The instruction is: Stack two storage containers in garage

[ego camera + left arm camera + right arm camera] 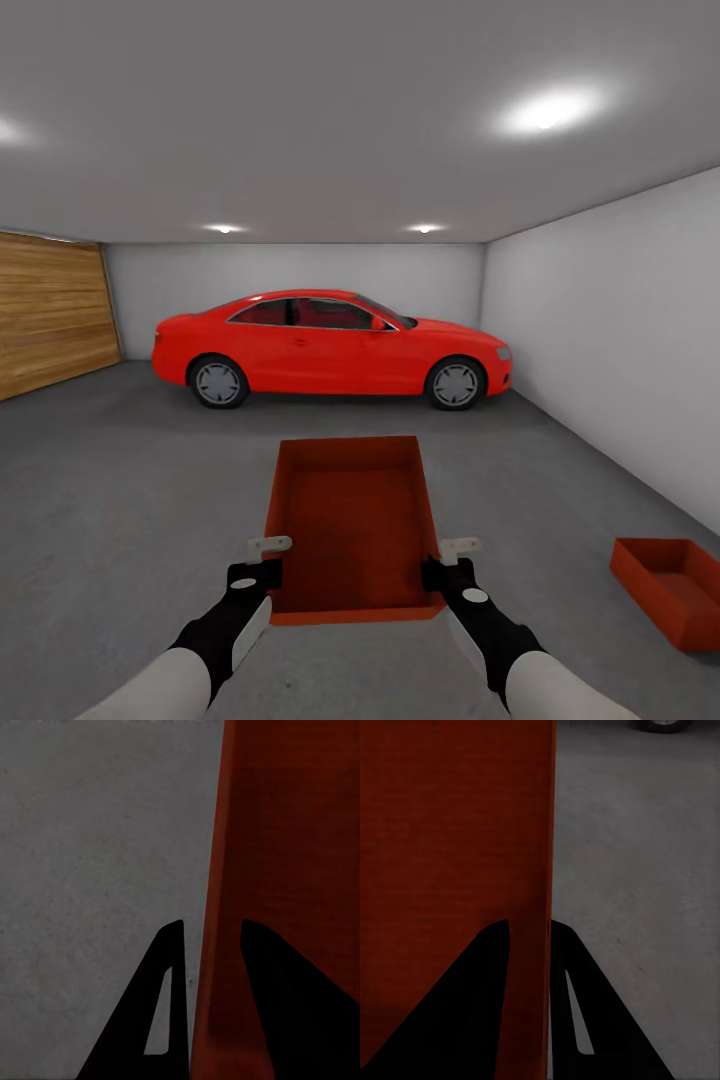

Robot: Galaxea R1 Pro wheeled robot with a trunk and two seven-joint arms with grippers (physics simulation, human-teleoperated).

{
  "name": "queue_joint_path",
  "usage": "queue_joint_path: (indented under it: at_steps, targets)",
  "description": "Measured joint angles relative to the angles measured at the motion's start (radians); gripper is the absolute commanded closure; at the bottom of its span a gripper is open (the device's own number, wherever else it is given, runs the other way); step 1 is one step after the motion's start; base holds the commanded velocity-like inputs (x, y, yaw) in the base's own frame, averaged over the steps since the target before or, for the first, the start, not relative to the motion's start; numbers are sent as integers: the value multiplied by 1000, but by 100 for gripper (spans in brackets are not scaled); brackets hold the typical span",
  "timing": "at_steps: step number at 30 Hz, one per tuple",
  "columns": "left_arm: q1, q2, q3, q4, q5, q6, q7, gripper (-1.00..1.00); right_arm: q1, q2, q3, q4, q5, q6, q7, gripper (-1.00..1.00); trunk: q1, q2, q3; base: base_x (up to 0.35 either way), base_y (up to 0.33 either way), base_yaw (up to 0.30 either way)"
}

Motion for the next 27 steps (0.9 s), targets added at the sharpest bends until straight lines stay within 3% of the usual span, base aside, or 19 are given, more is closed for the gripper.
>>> queue_joint_path:
  at_steps: [27]
  targets:
    - [0, -1, 2, 0, -2, 1, 0, 100, 0, 0, 0, 0, 0, 1, 1, 100, 0, 0, 0, 322, 0, 0]
